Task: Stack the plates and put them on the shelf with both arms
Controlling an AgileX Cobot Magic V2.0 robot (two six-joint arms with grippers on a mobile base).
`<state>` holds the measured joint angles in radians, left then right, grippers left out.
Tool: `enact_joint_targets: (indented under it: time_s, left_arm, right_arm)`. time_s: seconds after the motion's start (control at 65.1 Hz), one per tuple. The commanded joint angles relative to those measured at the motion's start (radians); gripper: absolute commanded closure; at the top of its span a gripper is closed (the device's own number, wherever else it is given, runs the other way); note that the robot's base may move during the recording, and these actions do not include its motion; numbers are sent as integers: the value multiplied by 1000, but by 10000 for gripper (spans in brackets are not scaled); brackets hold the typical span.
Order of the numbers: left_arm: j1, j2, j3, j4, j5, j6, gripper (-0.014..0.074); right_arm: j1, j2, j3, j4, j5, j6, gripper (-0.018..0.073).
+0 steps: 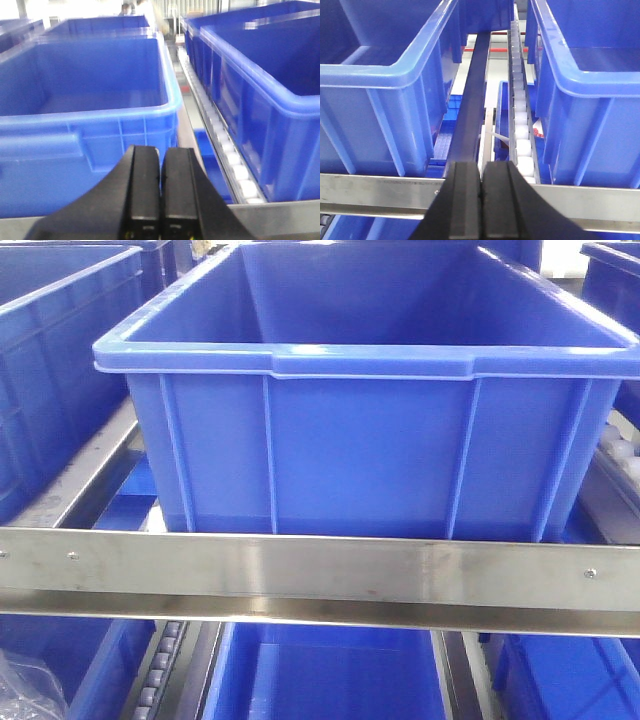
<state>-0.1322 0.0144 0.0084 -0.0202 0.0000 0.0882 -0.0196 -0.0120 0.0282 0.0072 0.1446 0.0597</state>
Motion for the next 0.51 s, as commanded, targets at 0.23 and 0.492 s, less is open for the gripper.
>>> enact_joint_targets:
  time_s: [0.23, 0.492]
  left_arm:
    - [0, -43, 5, -18, -22, -6, 514]
    - [0, -43, 3, -18, -22, -6, 514]
  right_arm:
    - [-4, -17, 2, 0, -82, -7, 511]
    - [-4, -17, 2, 0, -82, -7, 511]
